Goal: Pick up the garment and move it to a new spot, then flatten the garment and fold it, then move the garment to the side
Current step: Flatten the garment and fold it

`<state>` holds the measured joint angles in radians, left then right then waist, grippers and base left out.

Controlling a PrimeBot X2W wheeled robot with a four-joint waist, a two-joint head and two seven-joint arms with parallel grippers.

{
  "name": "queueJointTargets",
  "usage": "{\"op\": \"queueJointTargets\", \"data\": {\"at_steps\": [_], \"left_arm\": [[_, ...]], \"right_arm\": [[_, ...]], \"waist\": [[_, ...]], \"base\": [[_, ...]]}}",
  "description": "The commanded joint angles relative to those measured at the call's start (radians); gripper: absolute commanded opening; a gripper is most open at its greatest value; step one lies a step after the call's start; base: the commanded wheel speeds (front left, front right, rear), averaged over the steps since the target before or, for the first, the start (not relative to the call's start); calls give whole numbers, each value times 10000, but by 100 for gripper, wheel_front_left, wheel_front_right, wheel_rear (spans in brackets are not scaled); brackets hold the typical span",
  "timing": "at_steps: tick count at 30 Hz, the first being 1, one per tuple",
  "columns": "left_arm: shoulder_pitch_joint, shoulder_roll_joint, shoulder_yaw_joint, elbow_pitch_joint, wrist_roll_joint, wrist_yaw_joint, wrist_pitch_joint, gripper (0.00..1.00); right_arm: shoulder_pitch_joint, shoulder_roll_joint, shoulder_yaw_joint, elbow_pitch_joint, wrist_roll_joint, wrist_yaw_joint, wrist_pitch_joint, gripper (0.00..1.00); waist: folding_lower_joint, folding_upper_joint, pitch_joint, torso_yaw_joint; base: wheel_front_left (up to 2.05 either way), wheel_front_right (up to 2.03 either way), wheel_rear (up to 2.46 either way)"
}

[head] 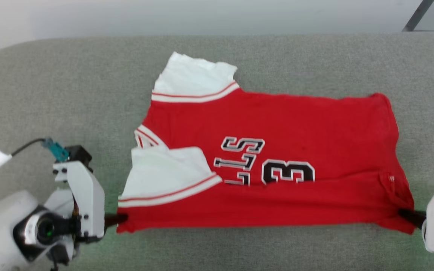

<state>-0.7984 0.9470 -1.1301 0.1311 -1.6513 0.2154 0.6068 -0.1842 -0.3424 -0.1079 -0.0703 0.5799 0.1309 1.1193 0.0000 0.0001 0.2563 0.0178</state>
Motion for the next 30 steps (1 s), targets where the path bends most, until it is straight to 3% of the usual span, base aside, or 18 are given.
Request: {"op": "queueJointTargets", "data": {"at_steps": [1, 12, 20, 21, 23, 24, 25, 26, 27, 30], "left_arm": [[276, 257, -71, -232, -30, 202, -50, 0], [1189, 893, -470, -1709, -86, 977, -118, 0], [1514, 628, -630, -1774, -88, 1045, -267, 0], [1516, 600, -616, -1733, -70, 1009, -300, 8], [1445, 589, -646, -1677, 106, 973, -363, 24], [1394, 597, -621, -1658, 134, 960, -404, 48], [1372, 603, -595, -1643, 133, 953, -414, 66], [1344, 633, -581, -1649, 175, 950, -433, 86], [1306, 661, -549, -1661, 216, 943, -464, 100], [1219, 817, -451, -1711, 260, 981, -519, 100]], "right_arm": [[331, -118, -175, -105, 42, -6, 76, 0], [1558, 6, -557, -609, 247, -7, 466, 0], [1608, 44, -442, -635, 138, -7, 399, 0], [1568, 28, -384, -673, 155, -7, 315, 0], [1516, -21, -320, -687, 150, -7, 203, 33], [1514, -44, -297, -678, 169, -7, 173, 49], [1512, -81, -279, -706, 178, -7, 131, 96], [1510, -105, -280, -730, 176, -7, 74, 100], [1521, -120, -278, -747, 193, -7, 50, 100], [1551, -125, -316, -882, 259, -7, -121, 100]], "waist": [[0, -1, -150, 42], [0, -1, -398, 97], [0, -1, -418, 70], [0, -1, -427, 64], [0, -1, -451, 47], [0, -1, -469, 37], [0, -1, -491, 27], [0, -1, -512, 15], [0, -1, -539, 3], [0, -1, -623, -46]], "base": [[0, 0, 0], [0, 0, 0], [0, 0, 0], [0, 0, 0], [0, 0, 0], [0, 0, 0], [0, 0, 0], [0, 0, 0], [0, 0, 0], [0, 0, 0]]}}
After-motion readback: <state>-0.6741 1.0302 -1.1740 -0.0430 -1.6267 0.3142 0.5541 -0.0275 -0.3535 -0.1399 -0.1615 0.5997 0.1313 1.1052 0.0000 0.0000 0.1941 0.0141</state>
